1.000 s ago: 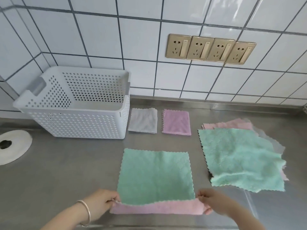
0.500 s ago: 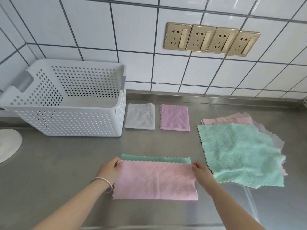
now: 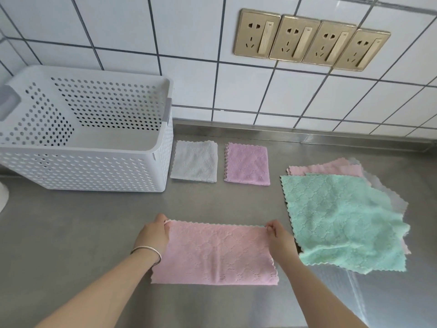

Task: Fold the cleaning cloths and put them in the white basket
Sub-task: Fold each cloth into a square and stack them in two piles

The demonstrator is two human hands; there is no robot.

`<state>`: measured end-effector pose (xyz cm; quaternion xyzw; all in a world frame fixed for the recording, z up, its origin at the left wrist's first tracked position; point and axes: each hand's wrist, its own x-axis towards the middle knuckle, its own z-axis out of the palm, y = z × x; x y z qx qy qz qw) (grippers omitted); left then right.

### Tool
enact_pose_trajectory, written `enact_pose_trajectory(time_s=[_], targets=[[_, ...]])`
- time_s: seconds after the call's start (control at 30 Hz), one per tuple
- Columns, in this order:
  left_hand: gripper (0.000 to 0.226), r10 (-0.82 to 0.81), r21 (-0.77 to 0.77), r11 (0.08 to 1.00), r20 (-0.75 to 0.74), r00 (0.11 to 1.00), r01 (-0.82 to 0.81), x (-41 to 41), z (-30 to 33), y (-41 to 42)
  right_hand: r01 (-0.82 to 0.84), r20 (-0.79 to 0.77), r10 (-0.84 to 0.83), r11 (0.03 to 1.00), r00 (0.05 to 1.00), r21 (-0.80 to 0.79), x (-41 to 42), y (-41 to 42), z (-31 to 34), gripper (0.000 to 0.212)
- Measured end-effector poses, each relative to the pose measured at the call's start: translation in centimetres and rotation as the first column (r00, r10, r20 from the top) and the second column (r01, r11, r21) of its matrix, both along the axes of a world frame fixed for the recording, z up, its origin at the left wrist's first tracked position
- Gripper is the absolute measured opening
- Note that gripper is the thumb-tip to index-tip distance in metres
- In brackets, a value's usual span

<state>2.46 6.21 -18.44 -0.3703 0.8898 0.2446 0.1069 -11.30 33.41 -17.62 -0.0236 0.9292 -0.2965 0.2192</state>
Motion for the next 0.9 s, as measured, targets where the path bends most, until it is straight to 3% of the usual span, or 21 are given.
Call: enact_pose_trajectory(time_s=[0.17, 0.27, 0.37, 0.5, 0.6, 0.73, 0.9], targets=[[0.024, -0.003, -0.108, 0.994, 0.089, 0.996, 0.012, -0.7, 1.0, 0.5, 0.052, 0.111, -0.053, 0.999, 0.992, 0.017, -1.4, -0.8, 0.3, 0.020], [0.034, -0.047, -0.267, 0.963, -0.057, 0.997, 0.030, -0.6, 1.4, 1.5, 0.106, 0.137, -0.095, 0.991, 0.986, -0.076, -0.9, -0.8, 1.2, 0.031], [0.045, -0.307, -0.310, 0.915, -0.121, 0.944, 0.258, -0.5, 1.2, 4.2, 0.154, 0.112, -0.135, 0.970, 0.985, -0.187, 0.7, -0.3, 1.8, 0.045], [0.056, -0.660, -0.266, 0.721, 0.018, 0.751, 0.640, -0.7, -0.4, 8.8, 0.263, 0.132, -0.247, 0.957, 0.960, -0.121, 3.0, 0.8, 0.9, 0.057], [0.068, -0.730, -0.194, 0.640, 0.151, 0.667, 0.744, -1.0, -1.3, 10.4, 0.301, 0.123, -0.294, 0.953, 0.948, -0.041, 4.3, 1.3, 0.5, 0.052], [0.088, -0.754, -0.192, 0.613, 0.149, 0.640, 0.766, -2.0, -1.8, 10.4, 0.266, 0.229, -0.286, 0.957, 0.930, 0.114, 4.8, 1.0, 0.6, 0.037], [0.104, -0.702, -0.121, 0.682, 0.170, 0.692, 0.721, -2.0, -1.9, 10.5, 0.126, 0.349, -0.208, 0.962, 0.914, 0.242, 5.9, 0.8, 0.8, 0.015]])
